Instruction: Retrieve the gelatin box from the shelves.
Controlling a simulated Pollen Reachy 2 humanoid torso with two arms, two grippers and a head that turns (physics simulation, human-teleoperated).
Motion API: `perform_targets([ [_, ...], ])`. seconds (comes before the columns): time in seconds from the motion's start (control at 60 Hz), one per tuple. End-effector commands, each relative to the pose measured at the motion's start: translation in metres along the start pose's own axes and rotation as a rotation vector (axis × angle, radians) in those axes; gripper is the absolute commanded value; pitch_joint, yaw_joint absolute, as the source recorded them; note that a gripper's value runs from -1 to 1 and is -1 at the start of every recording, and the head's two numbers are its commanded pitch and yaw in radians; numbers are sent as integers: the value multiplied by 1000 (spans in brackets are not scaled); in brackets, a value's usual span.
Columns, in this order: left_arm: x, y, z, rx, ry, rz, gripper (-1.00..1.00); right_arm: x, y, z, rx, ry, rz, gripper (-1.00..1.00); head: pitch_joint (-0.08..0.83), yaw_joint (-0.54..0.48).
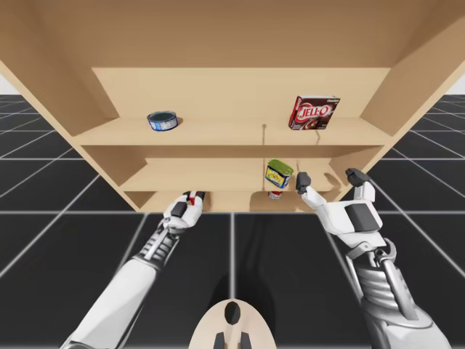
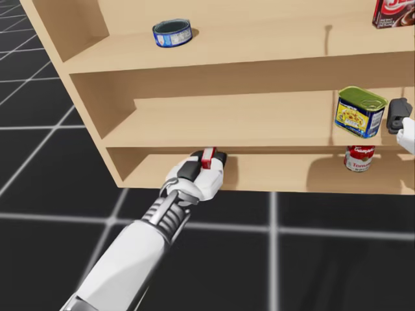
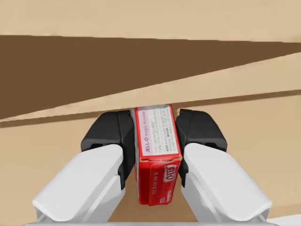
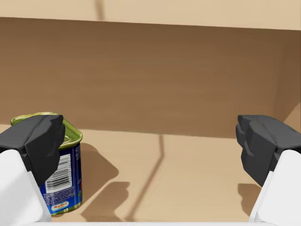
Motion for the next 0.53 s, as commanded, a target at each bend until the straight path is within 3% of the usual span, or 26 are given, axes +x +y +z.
perform_targets([
  [0.017, 17, -27, 13, -35, -112, 39, 1000, -1, 1, 0, -1, 1, -4, -1000, 575, 216],
  [0.267, 16, -25, 41, -33, -60, 2, 1000, -1, 1, 0, -3, 2, -6, -1000, 574, 216],
  [0.533, 11, -3, 100, -47, -9, -30, 1000, -1, 1, 0, -2, 3, -4, -1000, 576, 212],
])
